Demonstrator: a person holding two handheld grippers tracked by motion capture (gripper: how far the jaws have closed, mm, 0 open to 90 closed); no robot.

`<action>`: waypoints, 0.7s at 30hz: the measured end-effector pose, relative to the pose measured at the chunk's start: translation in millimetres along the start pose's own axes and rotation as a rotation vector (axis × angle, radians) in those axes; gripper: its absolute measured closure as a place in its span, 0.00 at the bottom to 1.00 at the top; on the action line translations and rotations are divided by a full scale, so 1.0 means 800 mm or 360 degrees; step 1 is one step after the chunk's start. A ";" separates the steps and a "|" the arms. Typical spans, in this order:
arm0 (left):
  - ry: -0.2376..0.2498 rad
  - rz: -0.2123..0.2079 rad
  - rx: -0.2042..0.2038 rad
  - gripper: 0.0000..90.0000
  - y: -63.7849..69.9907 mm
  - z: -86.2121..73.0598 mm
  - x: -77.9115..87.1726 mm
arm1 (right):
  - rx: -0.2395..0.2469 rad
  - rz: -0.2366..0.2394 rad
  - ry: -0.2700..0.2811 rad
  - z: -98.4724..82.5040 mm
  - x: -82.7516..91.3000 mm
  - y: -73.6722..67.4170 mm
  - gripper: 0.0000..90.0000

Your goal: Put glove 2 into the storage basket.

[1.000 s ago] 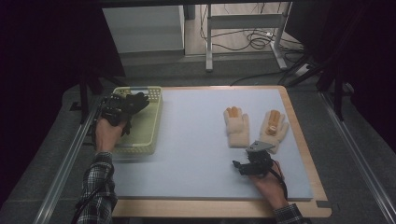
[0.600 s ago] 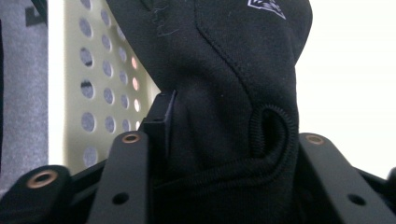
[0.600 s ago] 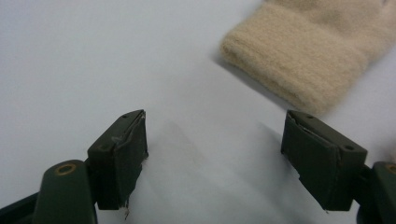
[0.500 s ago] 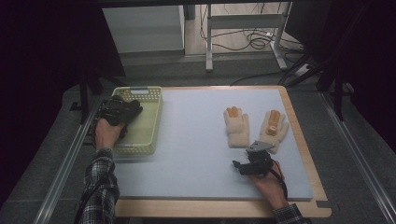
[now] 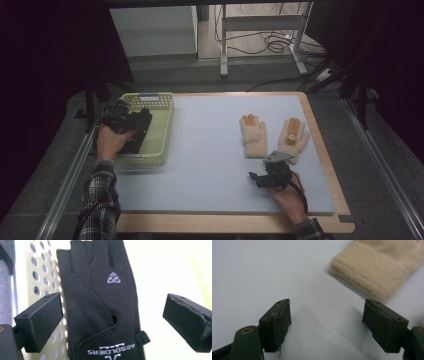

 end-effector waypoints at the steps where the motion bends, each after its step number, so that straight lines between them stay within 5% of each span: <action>1: 0.0026 -0.0028 0.0001 0.04 0.001 0.000 0.003 | 0.0000 0.0000 0.0000 0.000 0.000 0.000 0.25; 9: 0.0215 -0.0167 -0.0028 0.03 0.020 0.000 0.015 | 0.0002 -0.0002 -0.0003 0.000 0.000 0.000 0.25; 21: 0.0351 -0.0258 -0.0223 0.03 0.064 -0.010 0.039 | 0.0001 -0.0002 -0.0003 0.000 0.000 0.000 0.24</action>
Point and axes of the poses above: each handheld gripper's, and its own axes: x roughly backward along the jaws, z roughly out of its top, y roughly to its right, the point moved 7 cm from there along -x, roughly forward along the jaws, and after that the axes turned 3 degrees about y, right-handed, at the moved point
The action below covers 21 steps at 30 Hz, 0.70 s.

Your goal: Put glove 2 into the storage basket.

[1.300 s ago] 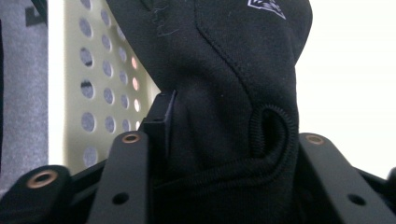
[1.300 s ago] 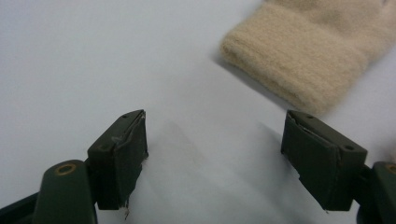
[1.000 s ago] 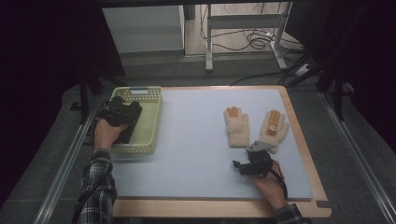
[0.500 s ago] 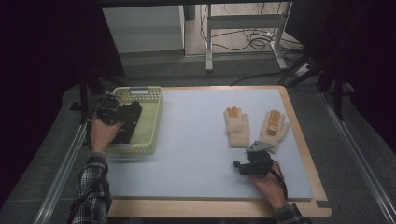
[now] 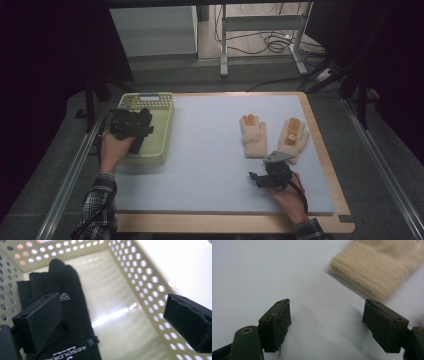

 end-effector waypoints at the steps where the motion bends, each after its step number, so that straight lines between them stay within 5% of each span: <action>1: 0.0014 -0.0010 -0.0010 0.03 0.005 0.000 0.002 | 0.0000 0.0000 0.0000 0.000 0.000 0.000 0.24; 21: 0.0176 -0.0286 -0.0298 0.03 0.135 -0.014 0.028 | -0.0002 -0.0002 -0.0002 0.000 0.000 0.000 0.24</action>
Point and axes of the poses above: each handheld gripper's, and its own axes: x roughly backward along the jaws, z roughly out of its top, y roughly to its right, the point moved 7 cm from there along -x, roughly forward along the jaws, and after that the axes turned 3 degrees about y, right-handed, at the moved point
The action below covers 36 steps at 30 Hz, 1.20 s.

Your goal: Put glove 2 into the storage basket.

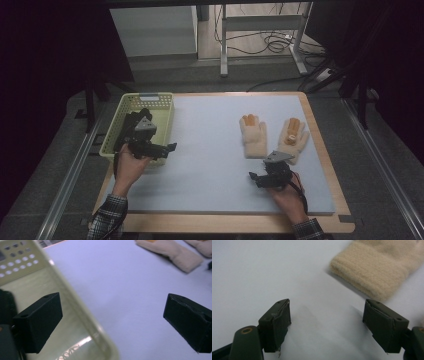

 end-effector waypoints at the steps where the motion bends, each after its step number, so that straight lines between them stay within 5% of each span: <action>1: 0.0005 -0.0015 -0.0008 0.03 0.007 0.001 0.000 | -0.0002 0.0000 -0.0001 0.000 0.000 0.000 0.24; 10: 0.0040 -0.0161 -0.0079 0.03 0.063 -0.007 -0.009 | -0.0002 0.0000 -0.0001 0.000 0.000 0.000 0.24; 19: -0.0002 -0.0228 -0.0136 0.03 0.103 -0.049 -0.033 | -0.0001 0.0000 0.0000 0.000 0.000 0.000 0.24; 36: -0.0213 -0.0121 -0.0093 0.02 0.090 -0.126 -0.058 | -0.0002 -0.0003 -0.0002 0.000 0.000 0.000 0.24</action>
Point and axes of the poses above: each handheld gripper's, and its own axes: x roughly backward along the jaws, z roughly out of its top, y roughly to its right, the point moved 7 cm from there along -x, roughly forward along the jaws, and after that the axes turned 3 degrees about y, right-handed, at the moved point
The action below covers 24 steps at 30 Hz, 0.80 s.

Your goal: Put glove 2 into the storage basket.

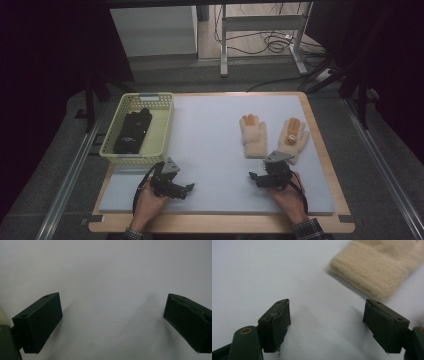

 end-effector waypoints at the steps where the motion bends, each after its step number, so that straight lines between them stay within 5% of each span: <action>1: 0.0003 -0.0003 0.0001 0.03 0.000 0.000 0.000 | -0.0001 0.0000 0.0000 0.000 0.000 0.000 0.24; 15: -0.0003 0.0002 -0.0007 0.02 0.000 -0.001 -0.001 | 0.0007 0.0059 0.0010 0.015 0.010 -0.006 0.39; 24: -0.0002 0.0004 -0.0004 0.02 0.000 -0.001 -0.001 | 0.0013 -0.0025 0.0036 0.069 0.005 0.031 0.51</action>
Point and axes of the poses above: each handheld gripper's, and its own axes: x roughly backward along the jaws, z roughly out of its top, y roughly to its right, the point moved 7 cm from there along -x, roughly forward along the jaws, and after that the axes turned 3 degrees about y, right-handed, at the moved point
